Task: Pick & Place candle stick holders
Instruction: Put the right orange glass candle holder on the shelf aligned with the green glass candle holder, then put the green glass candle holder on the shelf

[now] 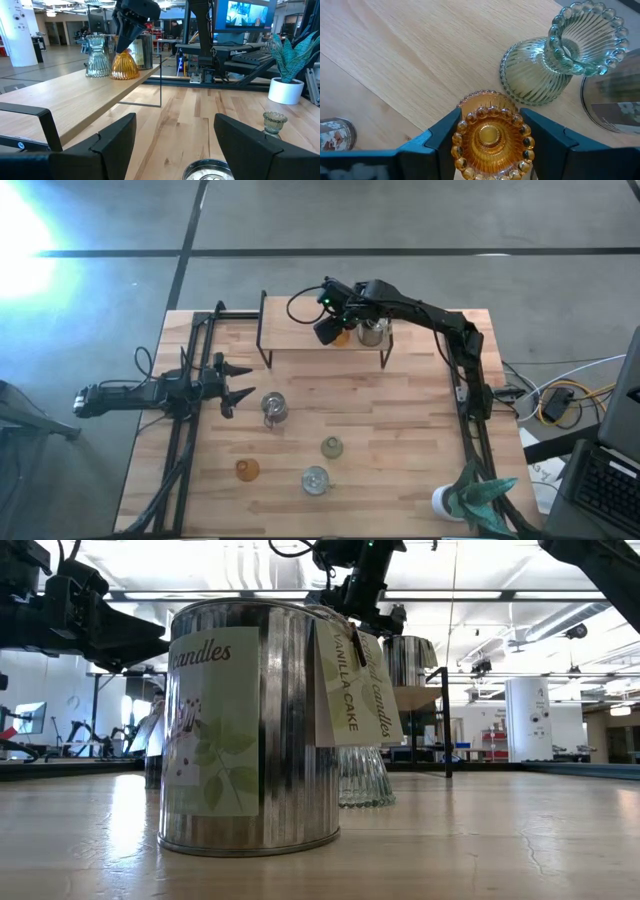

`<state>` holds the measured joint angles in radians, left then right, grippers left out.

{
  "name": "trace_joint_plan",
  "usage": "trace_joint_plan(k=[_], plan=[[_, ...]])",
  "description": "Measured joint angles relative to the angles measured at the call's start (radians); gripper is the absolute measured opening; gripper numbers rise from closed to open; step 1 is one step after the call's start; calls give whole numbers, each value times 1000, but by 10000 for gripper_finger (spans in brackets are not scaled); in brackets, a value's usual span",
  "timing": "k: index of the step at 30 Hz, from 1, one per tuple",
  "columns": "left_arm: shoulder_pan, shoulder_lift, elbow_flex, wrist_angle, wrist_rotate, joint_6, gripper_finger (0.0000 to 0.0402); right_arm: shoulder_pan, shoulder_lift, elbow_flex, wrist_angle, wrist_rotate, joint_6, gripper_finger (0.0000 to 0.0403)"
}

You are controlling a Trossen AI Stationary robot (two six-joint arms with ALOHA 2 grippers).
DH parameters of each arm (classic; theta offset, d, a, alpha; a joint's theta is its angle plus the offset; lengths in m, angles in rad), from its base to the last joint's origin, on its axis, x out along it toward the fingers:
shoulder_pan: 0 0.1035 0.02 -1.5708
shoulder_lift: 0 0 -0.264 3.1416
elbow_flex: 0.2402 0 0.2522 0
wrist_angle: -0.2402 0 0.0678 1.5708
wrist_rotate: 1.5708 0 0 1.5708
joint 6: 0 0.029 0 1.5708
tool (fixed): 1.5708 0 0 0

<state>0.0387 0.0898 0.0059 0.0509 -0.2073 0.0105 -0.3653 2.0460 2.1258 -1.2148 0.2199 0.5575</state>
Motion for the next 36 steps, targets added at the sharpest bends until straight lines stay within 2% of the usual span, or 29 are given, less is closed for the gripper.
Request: trace_joint_plan(k=[9, 23, 29, 36], plan=[[0, 0, 0, 0, 0, 0, 273, 0, -1, 2, 6, 3, 6, 209], [0, 0, 0, 0, 0, 0, 273, 2, -8, 3, 9, 16, 7, 361], [0, 0, 0, 0, 0, 0, 273, 14, -51, 3, 24, 39, 3, 367], [0, 0, 0, 0, 0, 0, 273, 71, -170, 4, 55, 97, 12, 363]])
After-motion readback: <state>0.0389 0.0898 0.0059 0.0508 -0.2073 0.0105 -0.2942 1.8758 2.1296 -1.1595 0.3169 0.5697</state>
